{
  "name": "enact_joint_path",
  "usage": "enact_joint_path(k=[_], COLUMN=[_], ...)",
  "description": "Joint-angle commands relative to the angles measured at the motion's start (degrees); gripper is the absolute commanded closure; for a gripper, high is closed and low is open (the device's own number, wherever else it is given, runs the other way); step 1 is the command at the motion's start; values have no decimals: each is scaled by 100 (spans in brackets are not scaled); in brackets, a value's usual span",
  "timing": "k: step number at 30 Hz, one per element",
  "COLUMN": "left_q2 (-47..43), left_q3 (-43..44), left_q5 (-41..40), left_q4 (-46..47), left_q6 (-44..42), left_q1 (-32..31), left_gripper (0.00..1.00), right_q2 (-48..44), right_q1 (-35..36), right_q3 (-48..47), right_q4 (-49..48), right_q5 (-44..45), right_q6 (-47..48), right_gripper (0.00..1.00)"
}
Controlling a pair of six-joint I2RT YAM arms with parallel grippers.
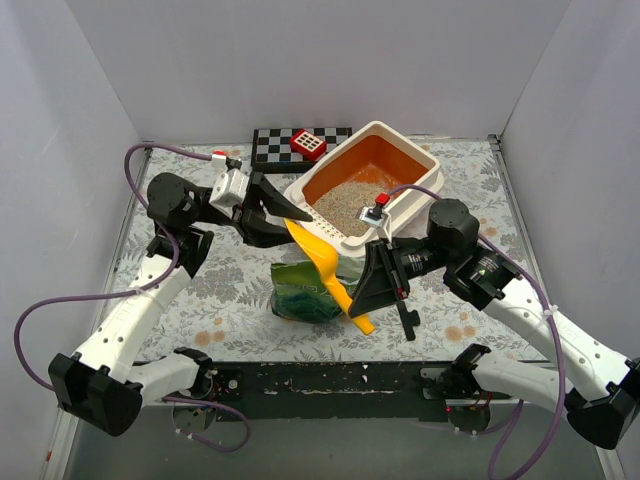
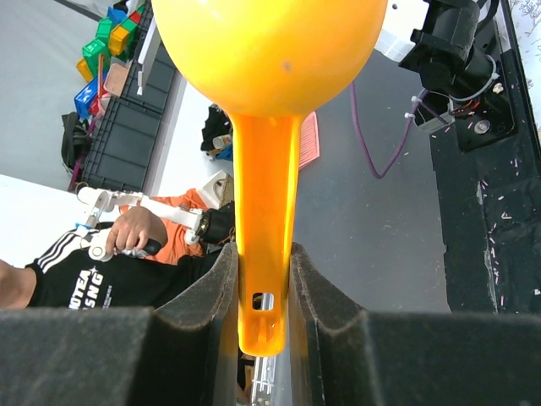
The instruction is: Fill the litter box with clean litter
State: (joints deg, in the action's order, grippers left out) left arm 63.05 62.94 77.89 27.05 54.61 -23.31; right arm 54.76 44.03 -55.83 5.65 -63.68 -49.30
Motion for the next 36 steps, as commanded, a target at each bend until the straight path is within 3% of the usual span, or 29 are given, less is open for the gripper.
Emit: enact_joint_path(k=[1, 3, 5, 10, 11, 15, 20, 25, 27, 31, 36], left_q2=[6, 15, 15, 23, 32, -29, -257, -363, -320, 31, -37], left_q3=[17, 8, -18, 69, 113, 333, 377, 456, 544, 1070, 985], left_q5=[130, 183, 218, 218, 183, -88, -520, -914, -1222, -1557, -2374], left_q4=[177, 213, 161, -217, -339, -1173, -1720, -2308, -2423, -3038, -3162], left_q6=[76, 103, 59, -73, -82, -476, -873, -1058, -848, -338, 601], left_q1=[20, 20, 19, 20, 20, 20, 20, 28, 54, 186, 450], left_gripper=[72, 89, 100, 100, 100, 100, 100, 100, 100, 100, 100], right_q2=[-10, -9, -18, -71, -80, -36, 157, 491, 474, 79, 175], right_q1=[88, 114, 123, 123, 123, 123, 53, -105, -131, -210, -439], right_q3=[-200, -209, -226, -305, -349, -901, -2158, -3362, -3513, -3049, -2793], right_q4=[-415, -468, -495, -442, -372, 687, 2464, 3846, 3900, 3006, 2232], right_q5=[57, 57, 66, 206, 250, 592, 1488, 3307, 4447, 6102, 6079], right_q6=[-27, -45, -53, -27, -1, 725, 2097, 3030, 3189, 3426, 3182], right_gripper=[99, 99, 99, 99, 95, 55, 41, 32, 22, 7, 2])
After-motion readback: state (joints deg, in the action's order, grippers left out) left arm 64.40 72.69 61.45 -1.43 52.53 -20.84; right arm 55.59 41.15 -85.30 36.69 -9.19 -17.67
